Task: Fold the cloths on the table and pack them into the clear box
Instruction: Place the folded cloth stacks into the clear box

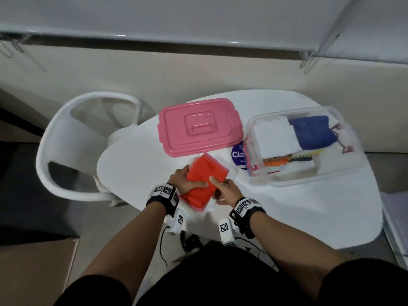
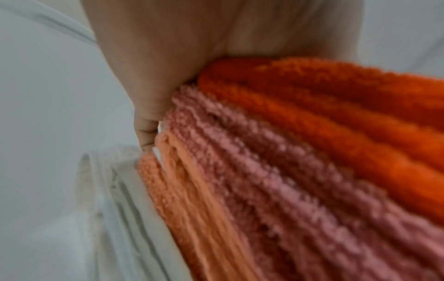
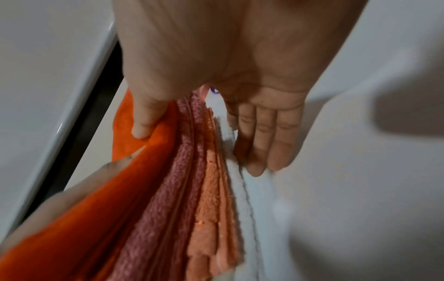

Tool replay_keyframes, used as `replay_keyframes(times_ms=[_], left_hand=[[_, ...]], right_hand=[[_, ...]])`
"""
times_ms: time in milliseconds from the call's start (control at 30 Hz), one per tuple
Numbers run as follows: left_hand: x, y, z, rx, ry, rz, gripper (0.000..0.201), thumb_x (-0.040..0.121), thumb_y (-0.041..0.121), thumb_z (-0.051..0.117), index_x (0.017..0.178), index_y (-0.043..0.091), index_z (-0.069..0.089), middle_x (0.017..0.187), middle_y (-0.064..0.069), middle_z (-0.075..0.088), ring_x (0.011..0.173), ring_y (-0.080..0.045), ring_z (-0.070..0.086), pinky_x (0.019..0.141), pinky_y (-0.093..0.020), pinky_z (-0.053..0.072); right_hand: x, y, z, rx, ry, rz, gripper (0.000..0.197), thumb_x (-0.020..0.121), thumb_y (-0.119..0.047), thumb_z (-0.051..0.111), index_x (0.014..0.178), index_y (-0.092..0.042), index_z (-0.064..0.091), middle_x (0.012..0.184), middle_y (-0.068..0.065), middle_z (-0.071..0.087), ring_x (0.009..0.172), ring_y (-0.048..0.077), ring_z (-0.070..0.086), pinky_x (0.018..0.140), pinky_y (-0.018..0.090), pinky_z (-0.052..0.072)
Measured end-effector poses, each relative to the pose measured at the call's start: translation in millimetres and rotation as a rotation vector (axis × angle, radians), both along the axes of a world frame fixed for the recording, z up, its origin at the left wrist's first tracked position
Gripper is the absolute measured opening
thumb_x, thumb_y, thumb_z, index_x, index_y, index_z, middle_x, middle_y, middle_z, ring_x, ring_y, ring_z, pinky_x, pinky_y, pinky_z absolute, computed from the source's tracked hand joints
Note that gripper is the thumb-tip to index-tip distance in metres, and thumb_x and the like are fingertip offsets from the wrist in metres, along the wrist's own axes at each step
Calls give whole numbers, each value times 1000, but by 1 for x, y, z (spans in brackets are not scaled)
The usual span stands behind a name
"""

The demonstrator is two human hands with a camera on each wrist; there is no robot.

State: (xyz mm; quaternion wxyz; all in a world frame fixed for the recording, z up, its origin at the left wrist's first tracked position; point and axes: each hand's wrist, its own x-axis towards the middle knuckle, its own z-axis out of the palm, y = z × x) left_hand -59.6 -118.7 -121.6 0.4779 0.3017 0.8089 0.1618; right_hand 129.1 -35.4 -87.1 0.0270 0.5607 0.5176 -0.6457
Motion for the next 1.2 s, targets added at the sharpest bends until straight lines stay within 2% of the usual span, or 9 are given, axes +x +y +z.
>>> replay_keyframes(times_ms=[133,267,333,500,633,767,933,1067,1200], left_hand=[[46,29,11,27,49,-164,111,34,95,66,130,44,46,121,1,62,108,-27,62,93,-47,52],[86,46,49,38,272,-265,109,48,90,62,135,25,50,133,-6,47,121,-29,47,102,-45,44],[97,52,59,10,297,-248,112,42,88,59,131,19,54,129,-9,49,117,-29,49,99,-43,46],[90,58,42,-133,-15,48,127,20,72,85,130,17,52,122,-5,64,106,-27,64,93,-41,54],[86,55,47,-71,-264,221,108,22,47,98,116,11,60,101,-9,73,91,-30,71,84,-45,57],[89,46,64,-17,-361,221,100,24,42,99,111,8,65,94,-11,76,88,-31,73,83,-47,58],[97,28,81,231,-465,336,85,37,26,91,116,14,63,104,-13,73,94,-31,70,78,-42,58],[94,14,94,396,-560,433,80,44,24,86,120,14,60,105,-15,72,98,-36,68,76,-42,55],[88,10,108,467,-659,433,64,60,12,77,121,10,57,104,-16,70,92,-33,67,70,-38,56]], right_hand=[[56,9,16,34,-113,118,71,77,-81,53,94,-13,63,94,9,74,87,25,72,75,36,60],[83,20,16,-35,-109,63,76,73,-83,54,90,-11,69,82,2,76,73,19,72,72,33,57],[86,24,17,-63,-61,32,66,77,-77,58,89,-12,67,78,2,73,71,18,71,79,38,58],[87,29,22,-135,32,-35,54,84,-59,66,98,-7,65,79,7,67,61,16,67,79,40,59],[89,30,27,-199,93,-66,36,91,-45,65,90,-10,56,69,7,57,49,16,57,51,25,46],[92,31,26,-235,130,-40,31,87,-40,70,94,-12,59,83,11,62,67,23,63,73,37,51],[100,25,37,-88,180,47,59,77,-61,73,96,-9,54,73,11,56,50,17,51,44,21,40],[88,20,50,-11,177,74,69,69,-72,71,106,-17,51,80,7,63,59,17,58,50,25,47],[70,17,60,91,199,104,75,72,-77,63,124,-25,51,104,-3,66,89,14,67,80,33,58]])
